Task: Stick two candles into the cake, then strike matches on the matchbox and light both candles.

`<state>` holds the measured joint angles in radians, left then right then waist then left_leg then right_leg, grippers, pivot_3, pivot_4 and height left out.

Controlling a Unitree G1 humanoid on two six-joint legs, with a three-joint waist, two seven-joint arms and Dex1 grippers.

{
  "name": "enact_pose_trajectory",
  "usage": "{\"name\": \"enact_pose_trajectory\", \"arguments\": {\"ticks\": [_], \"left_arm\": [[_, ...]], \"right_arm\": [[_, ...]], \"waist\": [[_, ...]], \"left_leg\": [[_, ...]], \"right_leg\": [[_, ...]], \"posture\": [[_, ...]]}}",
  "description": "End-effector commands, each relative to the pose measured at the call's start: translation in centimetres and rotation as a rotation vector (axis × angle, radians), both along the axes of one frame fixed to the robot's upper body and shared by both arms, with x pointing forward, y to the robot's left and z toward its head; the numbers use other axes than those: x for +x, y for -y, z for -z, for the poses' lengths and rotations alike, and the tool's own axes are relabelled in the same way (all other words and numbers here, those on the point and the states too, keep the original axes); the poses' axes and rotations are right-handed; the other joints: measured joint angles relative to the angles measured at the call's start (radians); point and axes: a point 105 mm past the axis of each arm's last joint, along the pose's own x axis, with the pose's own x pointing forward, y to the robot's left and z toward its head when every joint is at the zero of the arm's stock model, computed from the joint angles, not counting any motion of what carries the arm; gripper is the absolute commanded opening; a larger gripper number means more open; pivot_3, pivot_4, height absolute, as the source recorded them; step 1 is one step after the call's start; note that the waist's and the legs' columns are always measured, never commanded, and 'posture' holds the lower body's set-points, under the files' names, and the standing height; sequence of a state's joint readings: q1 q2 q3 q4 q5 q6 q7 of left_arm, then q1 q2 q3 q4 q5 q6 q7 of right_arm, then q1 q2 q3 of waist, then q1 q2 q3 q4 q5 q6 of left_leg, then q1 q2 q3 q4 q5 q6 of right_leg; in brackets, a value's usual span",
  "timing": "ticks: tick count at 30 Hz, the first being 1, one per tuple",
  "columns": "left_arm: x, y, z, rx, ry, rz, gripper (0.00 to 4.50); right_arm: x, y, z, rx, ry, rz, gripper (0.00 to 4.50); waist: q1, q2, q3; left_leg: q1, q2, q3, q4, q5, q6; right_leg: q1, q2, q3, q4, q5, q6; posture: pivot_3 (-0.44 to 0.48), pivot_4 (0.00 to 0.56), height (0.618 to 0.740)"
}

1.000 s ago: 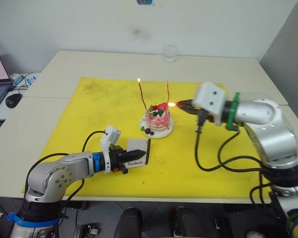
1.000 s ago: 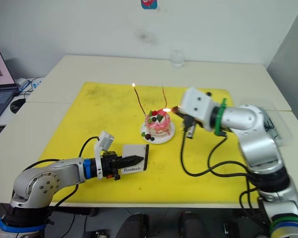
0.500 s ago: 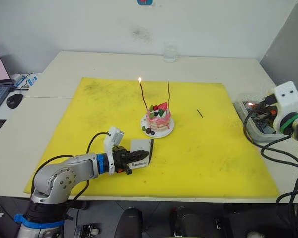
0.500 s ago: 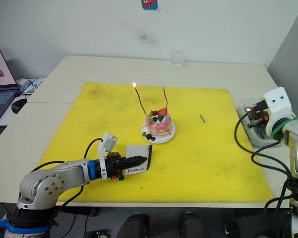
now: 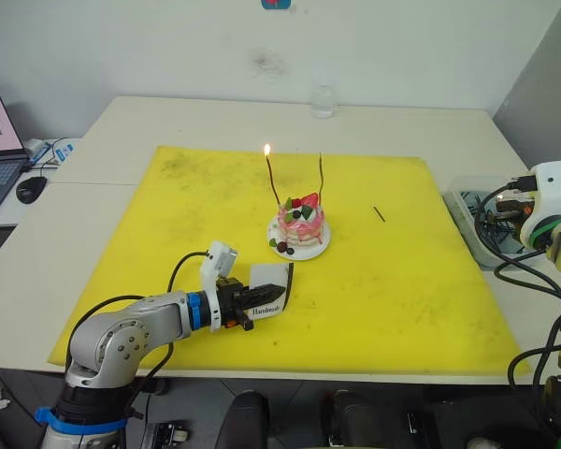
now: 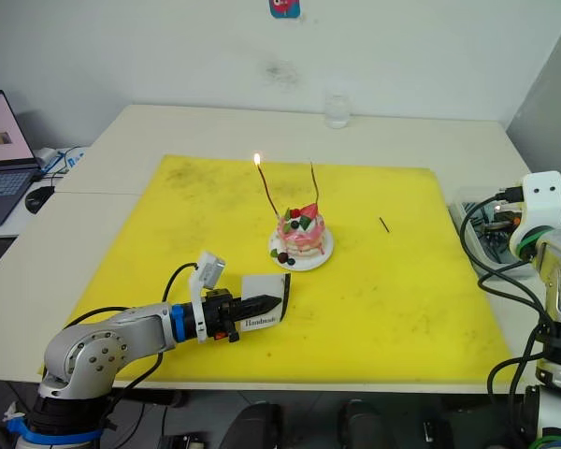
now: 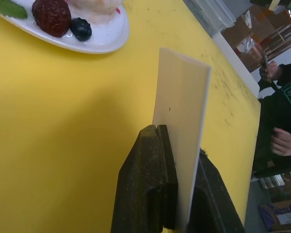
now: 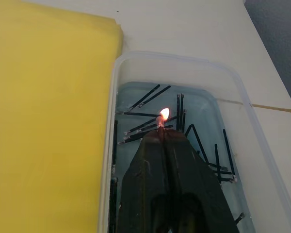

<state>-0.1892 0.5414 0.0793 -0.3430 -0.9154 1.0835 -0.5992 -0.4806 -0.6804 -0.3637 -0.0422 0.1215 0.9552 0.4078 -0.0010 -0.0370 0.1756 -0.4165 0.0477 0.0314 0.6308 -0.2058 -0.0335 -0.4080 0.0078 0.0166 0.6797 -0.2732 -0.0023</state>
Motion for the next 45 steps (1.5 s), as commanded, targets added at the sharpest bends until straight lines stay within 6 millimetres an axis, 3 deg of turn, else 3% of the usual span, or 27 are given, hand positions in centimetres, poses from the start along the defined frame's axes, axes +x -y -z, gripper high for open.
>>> {"name": "enact_pose_trajectory", "arguments": {"ticks": [1, 2, 5, 11, 15, 19, 21, 26, 30, 38, 45], "left_arm": [[-0.1, 0.7, -0.6, -0.012, 0.026, 0.029, 0.00], [0.0, 0.7, -0.6, -0.012, 0.027, 0.030, 0.00], [0.2, 0.8, -0.7, -0.012, 0.032, 0.035, 0.00], [0.3, 0.9, -0.8, -0.012, 0.038, 0.036, 0.00], [0.3, 0.8, -0.8, -0.012, 0.040, 0.031, 0.00], [0.3, 0.7, -0.8, -0.012, 0.040, 0.027, 0.00], [0.3, 0.7, -0.8, -0.011, 0.041, 0.025, 0.00], [0.6, 0.6, -0.9, -0.011, 0.045, 0.024, 0.00], [0.9, 0.7, -1.0, -0.010, 0.052, 0.031, 0.00], [1.1, 0.9, -1.2, -0.009, 0.063, 0.039, 0.00], [1.0, 0.9, -1.3, -0.008, 0.068, 0.040, 0.00]], "right_arm": [[-0.7, 1.1, -1.6, -0.010, 0.084, 0.078, 0.03], [-0.8, 1.3, -1.6, -0.003, 0.097, 0.100, 0.03], [-0.9, 2.0, -1.7, -0.009, 0.126, 0.156, 0.93], [-0.8, 2.3, -1.9, -0.002, 0.155, 0.181, 3.07], [-1.3, 2.1, -3.1, -0.020, 0.228, 0.178, 4.45], [-1.8, 1.6, -3.8, -0.030, 0.261, 0.153, 4.48], [-2.0, -0.2, -4.5, -0.034, 0.287, 0.042, 4.48], [-2.4, -6.7, -4.4, -0.034, 0.290, -0.303, 4.48], [-2.1, -11.7, -2.3, -0.029, 0.225, -0.521, 4.48], [2.1, -14.4, 0.5, 0.041, 0.179, -0.470, 4.48], [5.3, -14.9, 2.9, 0.073, 0.131, -0.370, 4.48]], "waist": [[0.000, 0.000, 0.000], [0.000, 0.000, 0.000], [0.000, 0.000, 0.000], [0.000, 0.000, 0.000], [0.000, 0.000, 0.000], [0.000, 0.000, 0.000], [0.000, 0.000, 0.000], [-0.003, 0.000, 0.000], [-0.001, 0.000, 0.000], [-0.002, 0.000, 0.000], [-0.001, 0.000, 0.000]], "left_leg": [[0.000, 0.000, 0.000, 0.000, 0.000, 0.000], [0.000, 0.000, 0.000, 0.000, 0.000, 0.000], [0.000, 0.000, 0.000, 0.000, 0.000, 0.001], [0.000, -0.001, 0.000, 0.000, 0.001, 0.001], [0.000, 0.000, 0.000, 0.000, 0.001, 0.001], [0.000, 0.000, 0.000, 0.000, 0.001, 0.001], [0.000, 0.000, 0.000, 0.000, 0.001, 0.001], [0.000, 0.000, 0.000, 0.000, 0.001, 0.001], [0.000, 0.000, -0.002, 0.000, 0.001, 0.002], [0.000, -0.001, -0.001, 0.000, 0.002, 0.003], [-0.001, -0.001, -0.002, 0.000, 0.002, 0.003]], "right_leg": [[0.000, 0.000, 0.000, 0.000, 0.000, 0.000], [0.000, -0.001, 0.000, 0.000, 0.000, 0.000], [0.000, -0.001, 0.000, 0.000, 0.000, 0.001], [0.000, -0.001, 0.000, 0.000, 0.000, 0.001], [0.000, -0.001, 0.000, 0.000, 0.000, 0.001], [0.000, -0.001, 0.000, 0.000, 0.000, 0.001], [0.000, -0.001, 0.000, 0.000, 0.000, 0.001], [0.000, -0.001, 0.000, 0.000, 0.000, 0.001], [0.001, -0.001, -0.001, 0.000, 0.001, 0.002], [0.001, -0.003, 0.000, 0.000, 0.001, 0.003], [0.001, -0.003, -0.001, 0.000, 0.001, 0.003]], "posture": [[0.000, 0.150, 0.740], [0.000, 0.150, 0.740], [0.000, 0.150, 0.740], [0.000, 0.150, 0.740], [0.000, 0.150, 0.740], [0.000, 0.150, 0.740], [0.000, 0.150, 0.740], [0.000, 0.150, 0.740], [0.000, 0.150, 0.740], [0.000, 0.150, 0.740], [0.000, 0.150, 0.740]]}}
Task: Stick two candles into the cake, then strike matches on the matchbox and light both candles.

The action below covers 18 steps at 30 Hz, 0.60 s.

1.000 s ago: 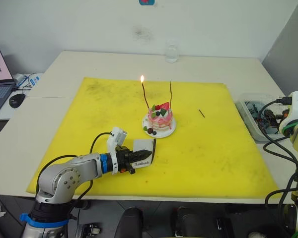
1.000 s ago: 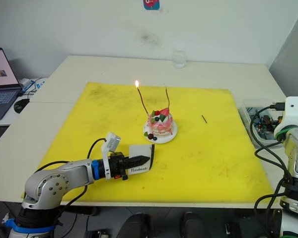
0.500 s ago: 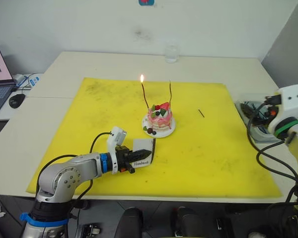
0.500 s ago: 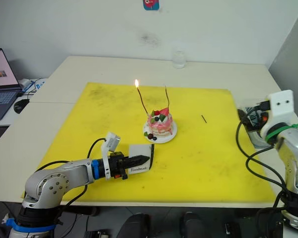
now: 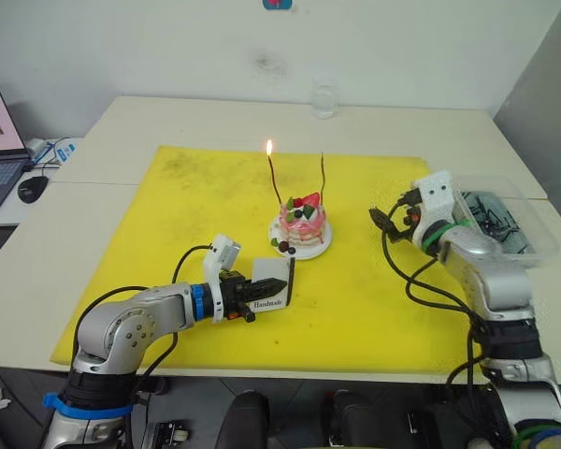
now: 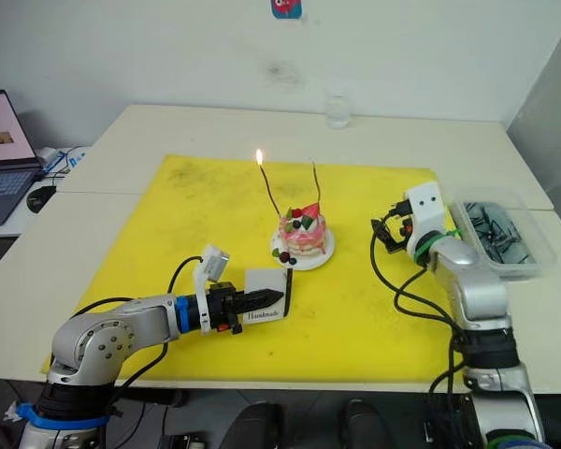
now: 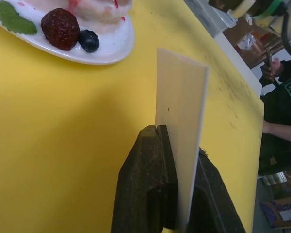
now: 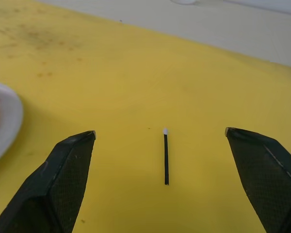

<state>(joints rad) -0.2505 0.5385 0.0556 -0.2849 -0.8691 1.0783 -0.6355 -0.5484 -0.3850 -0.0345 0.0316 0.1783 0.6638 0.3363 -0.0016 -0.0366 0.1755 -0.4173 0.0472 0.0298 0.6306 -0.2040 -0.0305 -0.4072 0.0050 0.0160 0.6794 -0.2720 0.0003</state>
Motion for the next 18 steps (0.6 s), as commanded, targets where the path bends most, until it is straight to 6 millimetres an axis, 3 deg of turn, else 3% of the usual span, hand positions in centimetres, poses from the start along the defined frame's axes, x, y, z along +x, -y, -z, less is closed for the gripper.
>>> {"name": "enact_pose_trajectory", "arguments": {"ticks": [1, 5, 8, 18], "left_arm": [[-0.1, 0.7, -1.2, -0.021, 0.059, 0.025, 0.00], [-0.1, 0.7, -1.2, -0.020, 0.061, 0.022, 0.00], [-0.1, 0.7, -1.2, -0.020, 0.060, 0.021, 0.00], [-0.1, 0.5, -1.1, -0.014, 0.058, 0.018, 0.00]], "right_arm": [[1.4, 0.4, -0.2, -0.004, 0.027, 0.062, 4.48], [2.2, 0.4, 1.0, -0.002, 0.002, 0.097, 4.48], [2.3, 0.2, 1.7, 0.006, -0.014, 0.100, 3.88], [2.2, -0.3, 2.3, -0.017, -0.012, 0.102, 0.24]], "waist": [[-0.001, 0.000, 0.000], [-0.001, 0.000, 0.000], [-0.001, 0.000, 0.000], [-0.001, 0.000, 0.000]], "left_leg": [[0.000, 0.000, 0.000, 0.000, 0.000, 0.000], [0.000, 0.000, 0.000, 0.000, 0.000, 0.000], [0.000, 0.000, 0.000, 0.000, 0.000, 0.000], [0.000, 0.000, 0.000, 0.000, 0.000, 0.000]], "right_leg": [[0.000, 0.000, 0.000, 0.000, 0.000, 0.000], [0.000, 0.000, 0.000, 0.000, 0.000, 0.000], [0.000, 0.000, 0.000, 0.000, 0.000, 0.000], [0.000, 0.000, 0.000, 0.000, 0.000, 0.000]], "posture": [[0.000, 0.150, 0.740], [0.000, 0.150, 0.740], [0.000, 0.150, 0.740], [0.000, 0.150, 0.740]]}}
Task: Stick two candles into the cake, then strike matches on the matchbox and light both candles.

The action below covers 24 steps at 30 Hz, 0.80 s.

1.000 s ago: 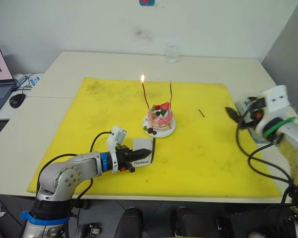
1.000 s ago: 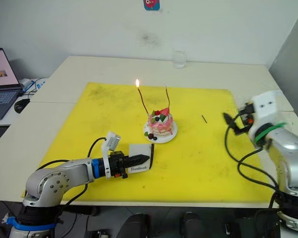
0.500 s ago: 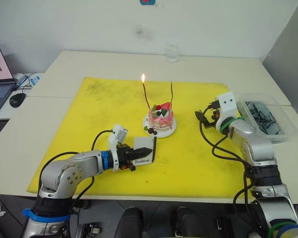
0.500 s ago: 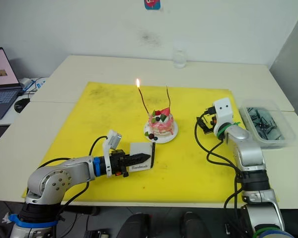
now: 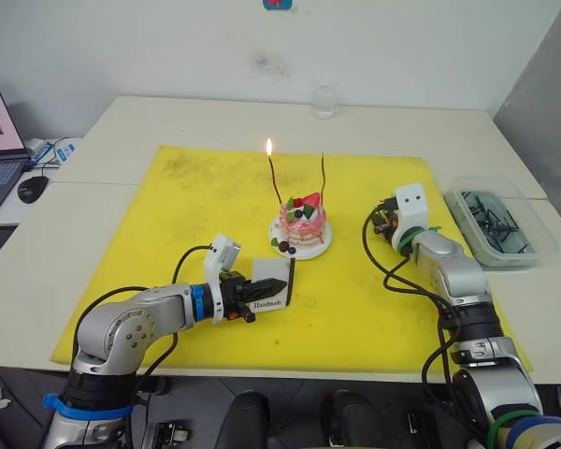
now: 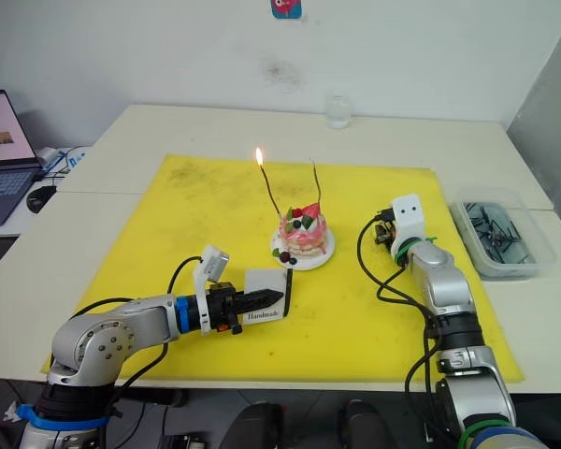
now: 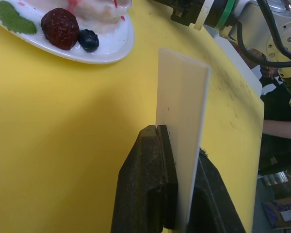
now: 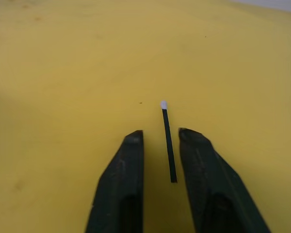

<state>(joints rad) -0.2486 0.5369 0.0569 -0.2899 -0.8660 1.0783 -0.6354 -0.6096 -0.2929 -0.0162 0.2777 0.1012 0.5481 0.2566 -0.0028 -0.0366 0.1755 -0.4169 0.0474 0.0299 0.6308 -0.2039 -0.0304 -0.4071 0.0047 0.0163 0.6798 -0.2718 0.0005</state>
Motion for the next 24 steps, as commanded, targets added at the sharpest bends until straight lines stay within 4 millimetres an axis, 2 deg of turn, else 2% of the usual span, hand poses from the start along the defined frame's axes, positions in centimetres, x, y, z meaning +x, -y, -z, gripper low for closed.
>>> {"name": "enact_pose_trajectory", "arguments": {"ticks": [1, 8, 14, 17, 20, 24], "left_arm": [[-0.1, 0.5, -1.1, -0.015, 0.055, 0.018, 0.00], [-0.1, 0.4, -1.1, -0.016, 0.055, 0.012, 0.00], [-0.1, 0.4, -1.1, -0.017, 0.057, 0.006, 0.00], [-0.1, 0.4, -1.1, -0.017, 0.057, 0.007, 0.00], [-0.1, 0.3, -1.1, -0.015, 0.055, 0.010, 0.00], [0.0, 0.4, -1.2, -0.015, 0.050, 0.026, 0.00]], "right_arm": [[0.2, 0.4, -1.0, -0.020, 0.050, 0.022, 0.02], [0.0, 0.2, -1.9, -0.030, 0.112, 0.015, 0.02], [-1.7, -1.0, -5.8, -0.042, 0.234, -0.057, 0.02], [-2.9, -1.5, -7.1, -0.044, 0.263, -0.090, 0.02], [-5.5, -2.1, -8.7, -0.061, 0.294, -0.151, 0.02], [-9.8, -1.5, -8.1, -0.140, 0.266, -0.207, 0.02]], "waist": [[0.000, 0.000, 0.000], [0.000, 0.000, 0.000], [-0.001, 0.000, 0.000], [-0.001, 0.000, 0.000], [0.003, 0.000, 0.000], [0.000, 0.000, 0.000]], "left_leg": [[0.000, 0.000, 0.000, 0.000, 0.000, 0.000], [0.000, 0.000, 0.000, 0.000, 0.000, 0.000], [0.000, 0.000, 0.000, 0.000, 0.000, 0.000], [0.000, 0.001, 0.000, 0.000, 0.000, 0.000], [0.000, 0.000, -0.001, 0.000, 0.000, 0.000], [-0.001, 0.000, 0.000, -0.001, 0.000, 0.000]], "right_leg": [[0.000, 0.000, 0.000, 0.000, 0.000, 0.000], [0.000, 0.000, 0.000, 0.000, 0.000, 0.000], [0.000, 0.000, 0.000, 0.000, 0.000, 0.000], [0.000, 0.000, 0.000, 0.000, 0.000, 0.000], [0.000, -0.001, -0.001, 0.000, 0.000, 0.000], [0.000, -0.005, -0.001, -0.001, -0.001, 0.001]], "posture": [[0.000, 0.150, 0.740], [0.000, 0.150, 0.740], [0.000, 0.150, 0.740], [0.000, 0.150, 0.740], [0.000, 0.150, 0.740], [0.000, 0.150, 0.740]]}}
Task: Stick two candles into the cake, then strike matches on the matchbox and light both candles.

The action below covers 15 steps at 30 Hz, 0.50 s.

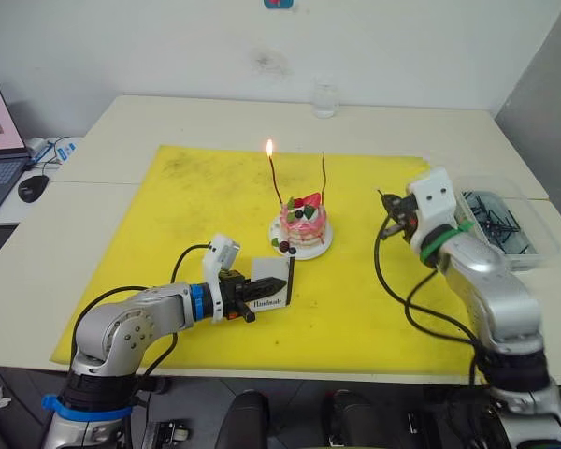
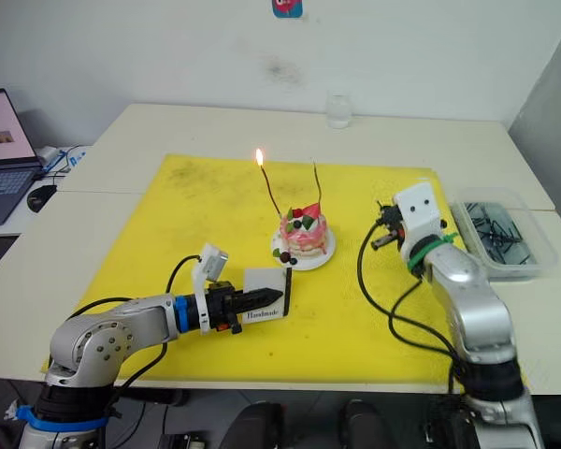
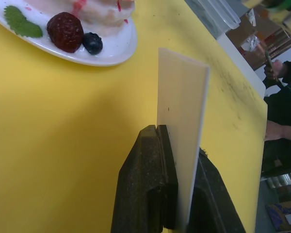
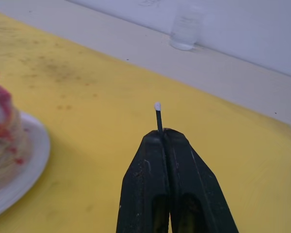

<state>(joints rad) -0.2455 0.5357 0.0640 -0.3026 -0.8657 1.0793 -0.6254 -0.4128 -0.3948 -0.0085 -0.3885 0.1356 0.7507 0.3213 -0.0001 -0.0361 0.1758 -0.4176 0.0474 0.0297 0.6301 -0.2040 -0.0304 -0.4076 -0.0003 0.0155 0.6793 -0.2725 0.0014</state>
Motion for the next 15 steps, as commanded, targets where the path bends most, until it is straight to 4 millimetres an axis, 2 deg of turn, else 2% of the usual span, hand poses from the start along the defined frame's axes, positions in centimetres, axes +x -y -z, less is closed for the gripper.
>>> {"name": "enact_pose_trajectory", "arguments": {"ticks": [1, 4, 9, 15], "left_arm": [[-0.1, 0.5, -1.2, -0.020, 0.039, 0.041, 0.00], [-0.2, 0.6, -1.4, -0.021, 0.038, 0.058, 0.00], [-1.1, 0.0, -2.0, -0.024, 0.018, 0.092, 0.00], [-2.9, -0.1, -3.1, -0.044, -0.016, 0.168, 0.00]], "right_arm": [[-4.4, 0.2, -0.7, -0.072, 0.024, -0.052, 0.02], [-6.3, 0.5, 0.5, -0.081, -0.026, -0.060, 0.02], [-9.2, 1.5, 3.5, -0.095, -0.131, -0.090, 0.02], [-10.2, 2.7, 5.5, -0.101, -0.196, -0.112, 0.02]], "waist": [[-0.005, 0.000, 0.000], [-0.003, 0.000, 0.000], [-0.005, -0.001, 0.000], [-0.016, -0.001, 0.000]], "left_leg": [[0.000, 0.000, 0.000, 0.000, 0.000, 0.000], [0.000, 0.000, -0.001, 0.000, 0.000, 0.000], [0.001, 0.000, -0.001, 0.000, 0.000, 0.000], [0.002, 0.000, -0.001, 0.000, 0.000, 0.000]], "right_leg": [[0.000, 0.000, 0.000, 0.000, 0.000, 0.000], [0.000, 0.000, -0.002, 0.000, -0.001, -0.001], [0.000, 0.000, -0.001, 0.000, -0.001, 0.000], [0.000, 0.000, -0.001, 0.000, -0.001, 0.000]], "posture": [[0.000, 0.150, 0.740], [0.000, 0.150, 0.740], [0.000, 0.150, 0.740], [0.000, 0.150, 0.740]]}}
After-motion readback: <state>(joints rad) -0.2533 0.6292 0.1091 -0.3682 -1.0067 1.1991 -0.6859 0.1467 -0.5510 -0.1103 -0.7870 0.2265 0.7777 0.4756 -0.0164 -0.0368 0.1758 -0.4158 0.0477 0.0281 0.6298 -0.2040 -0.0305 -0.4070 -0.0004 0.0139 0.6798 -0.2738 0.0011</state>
